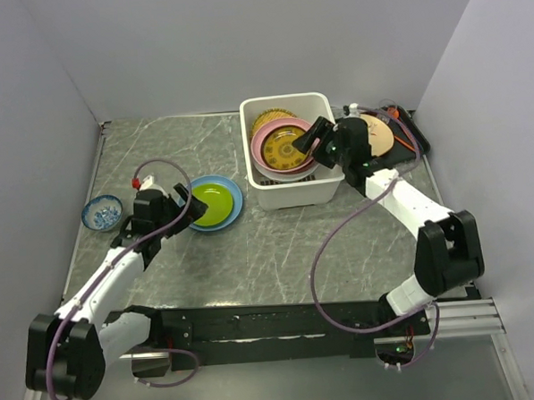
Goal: Place the plates into the plastic bin on the countertop
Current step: Place the plate in the plastic bin, then pick up the plate at the center of the board.
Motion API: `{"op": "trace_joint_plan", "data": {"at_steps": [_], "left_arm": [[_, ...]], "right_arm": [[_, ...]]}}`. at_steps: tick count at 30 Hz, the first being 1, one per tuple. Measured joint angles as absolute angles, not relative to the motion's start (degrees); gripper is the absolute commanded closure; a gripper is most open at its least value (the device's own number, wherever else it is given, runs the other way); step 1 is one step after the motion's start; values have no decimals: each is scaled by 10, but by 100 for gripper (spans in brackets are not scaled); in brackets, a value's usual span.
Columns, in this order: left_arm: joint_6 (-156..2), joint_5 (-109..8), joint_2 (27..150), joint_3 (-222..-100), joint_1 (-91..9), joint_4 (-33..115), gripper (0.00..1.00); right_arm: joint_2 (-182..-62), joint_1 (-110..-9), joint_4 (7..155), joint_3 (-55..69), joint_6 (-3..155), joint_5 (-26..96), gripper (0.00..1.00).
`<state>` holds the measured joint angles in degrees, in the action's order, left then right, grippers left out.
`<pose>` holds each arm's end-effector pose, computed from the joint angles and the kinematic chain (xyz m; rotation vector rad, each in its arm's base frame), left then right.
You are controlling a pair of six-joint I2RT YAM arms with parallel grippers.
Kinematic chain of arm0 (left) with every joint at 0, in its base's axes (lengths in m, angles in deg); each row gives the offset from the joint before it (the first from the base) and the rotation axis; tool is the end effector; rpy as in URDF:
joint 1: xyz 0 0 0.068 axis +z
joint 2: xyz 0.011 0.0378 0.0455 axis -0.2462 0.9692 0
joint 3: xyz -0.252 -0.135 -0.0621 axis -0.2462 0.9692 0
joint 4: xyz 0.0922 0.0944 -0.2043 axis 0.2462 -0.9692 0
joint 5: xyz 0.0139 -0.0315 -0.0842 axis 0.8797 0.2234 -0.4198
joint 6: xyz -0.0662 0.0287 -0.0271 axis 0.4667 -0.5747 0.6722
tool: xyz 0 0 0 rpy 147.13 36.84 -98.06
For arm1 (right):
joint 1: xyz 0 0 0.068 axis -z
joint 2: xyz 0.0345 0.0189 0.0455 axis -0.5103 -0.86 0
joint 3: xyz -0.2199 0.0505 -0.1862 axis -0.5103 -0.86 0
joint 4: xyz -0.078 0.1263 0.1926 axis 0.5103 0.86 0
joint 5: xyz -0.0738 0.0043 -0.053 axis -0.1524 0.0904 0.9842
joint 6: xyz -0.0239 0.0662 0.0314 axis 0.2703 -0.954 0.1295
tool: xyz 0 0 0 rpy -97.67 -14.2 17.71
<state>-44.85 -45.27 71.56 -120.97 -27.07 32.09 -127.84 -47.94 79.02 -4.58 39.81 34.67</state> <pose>0.2121 -0.0518 0.2331 -0.5614 2.1469 -0.6192 0.3459 0.1174 0.3143 0.3507 2.0006 0.8238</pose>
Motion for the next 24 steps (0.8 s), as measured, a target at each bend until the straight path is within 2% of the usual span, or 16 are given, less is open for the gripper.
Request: {"op": "trace_joint_plan", "data": {"at_steps": [10, 24], "left_arm": [[-474, -399, 834, -1283, -270, 319, 3], [-522, -363, 975, -1367, -270, 308, 5]], "right_arm": [[-1146, -479, 784, -88, 406, 364, 15], [-1093, -479, 782, -174, 406, 329, 16]]}}
